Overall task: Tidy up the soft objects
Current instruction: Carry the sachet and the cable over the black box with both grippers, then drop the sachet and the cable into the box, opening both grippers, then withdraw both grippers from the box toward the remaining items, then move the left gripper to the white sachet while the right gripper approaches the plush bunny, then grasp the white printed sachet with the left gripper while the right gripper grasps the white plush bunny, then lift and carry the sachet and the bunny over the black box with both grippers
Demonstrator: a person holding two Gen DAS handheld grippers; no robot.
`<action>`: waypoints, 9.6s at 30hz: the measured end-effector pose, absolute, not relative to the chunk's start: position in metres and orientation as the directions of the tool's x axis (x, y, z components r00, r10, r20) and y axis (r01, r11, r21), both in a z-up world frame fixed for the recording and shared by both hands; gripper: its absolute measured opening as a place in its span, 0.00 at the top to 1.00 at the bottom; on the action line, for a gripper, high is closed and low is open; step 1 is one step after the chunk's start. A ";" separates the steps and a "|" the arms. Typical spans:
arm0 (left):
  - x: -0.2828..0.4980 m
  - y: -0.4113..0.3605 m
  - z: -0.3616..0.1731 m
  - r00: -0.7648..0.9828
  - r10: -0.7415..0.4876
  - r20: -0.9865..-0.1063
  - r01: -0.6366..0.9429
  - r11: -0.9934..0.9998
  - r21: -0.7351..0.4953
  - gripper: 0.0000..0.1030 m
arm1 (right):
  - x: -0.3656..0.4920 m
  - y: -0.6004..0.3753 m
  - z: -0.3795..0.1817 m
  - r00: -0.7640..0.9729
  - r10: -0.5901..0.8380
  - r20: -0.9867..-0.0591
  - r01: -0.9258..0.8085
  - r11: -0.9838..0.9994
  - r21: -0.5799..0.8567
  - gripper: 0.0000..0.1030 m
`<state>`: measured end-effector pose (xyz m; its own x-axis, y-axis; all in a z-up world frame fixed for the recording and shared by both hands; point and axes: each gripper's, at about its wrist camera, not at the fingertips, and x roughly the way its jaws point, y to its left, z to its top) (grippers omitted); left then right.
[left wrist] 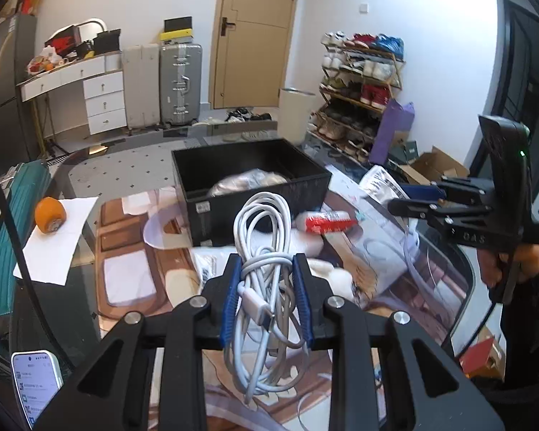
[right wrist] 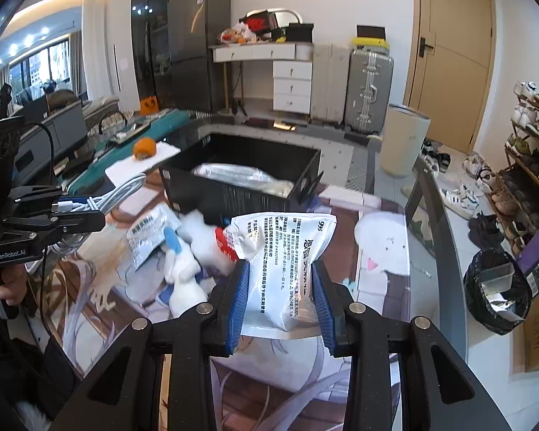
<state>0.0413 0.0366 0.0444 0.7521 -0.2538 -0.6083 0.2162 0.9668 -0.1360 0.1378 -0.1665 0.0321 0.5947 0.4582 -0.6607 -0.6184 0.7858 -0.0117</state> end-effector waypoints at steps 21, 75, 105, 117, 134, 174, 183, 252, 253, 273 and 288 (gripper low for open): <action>0.120 0.042 0.080 0.790 -0.226 -0.570 0.188 0.974 -0.125 0.74 | 0.191 -0.117 0.056 0.562 0.534 -0.632 -0.659 0.751 0.049 0.67; 0.202 0.017 0.054 0.673 -0.262 -0.692 0.326 0.944 -0.040 0.35 | 0.252 -0.110 0.040 0.584 0.468 -0.663 -0.621 0.784 0.006 0.30; 0.097 0.055 0.039 0.763 -0.071 -0.642 0.058 0.997 -0.041 0.00 | 0.182 -0.137 0.026 0.573 0.487 -0.659 -0.569 0.815 0.108 0.01; 0.085 0.047 0.014 0.744 -0.078 -0.664 0.062 0.997 -0.048 0.00 | 0.167 -0.128 0.010 0.568 0.460 -0.682 -0.575 0.815 0.072 0.01; 0.100 0.051 -0.011 0.695 -0.052 -0.717 0.034 0.999 -0.039 0.00 | 0.164 -0.105 -0.012 0.487 0.474 -0.733 -0.629 0.773 0.082 0.01; 0.116 0.053 -0.036 0.577 -0.013 -0.817 0.001 1.000 -0.016 0.00 | 0.153 -0.076 -0.050 0.410 0.427 -0.806 -0.692 0.722 0.030 0.01; 0.105 0.057 -0.033 0.597 -0.025 -0.802 0.015 1.000 -0.020 0.21 | 0.144 -0.056 -0.047 0.382 0.468 -0.797 -0.735 0.676 0.045 0.13; 0.074 0.044 0.050 0.797 -0.085 -0.598 0.056 0.996 -0.067 0.62 | 0.136 -0.118 0.050 0.595 0.563 -0.573 -0.658 0.751 0.055 0.69; 0.076 0.044 0.053 0.800 -0.086 -0.594 0.057 0.996 -0.067 0.61 | 0.138 -0.118 0.053 0.603 0.560 -0.568 -0.653 0.756 0.051 0.69; 0.124 0.048 0.067 0.808 -0.083 -0.584 0.048 0.996 -0.075 0.61 | 0.184 -0.099 0.063 0.615 0.547 -0.567 -0.641 0.766 0.043 0.69; 0.156 0.049 0.069 0.795 -0.098 -0.599 0.065 0.995 -0.076 0.61 | 0.218 -0.091 0.063 0.606 0.534 -0.590 -0.649 0.761 0.022 0.69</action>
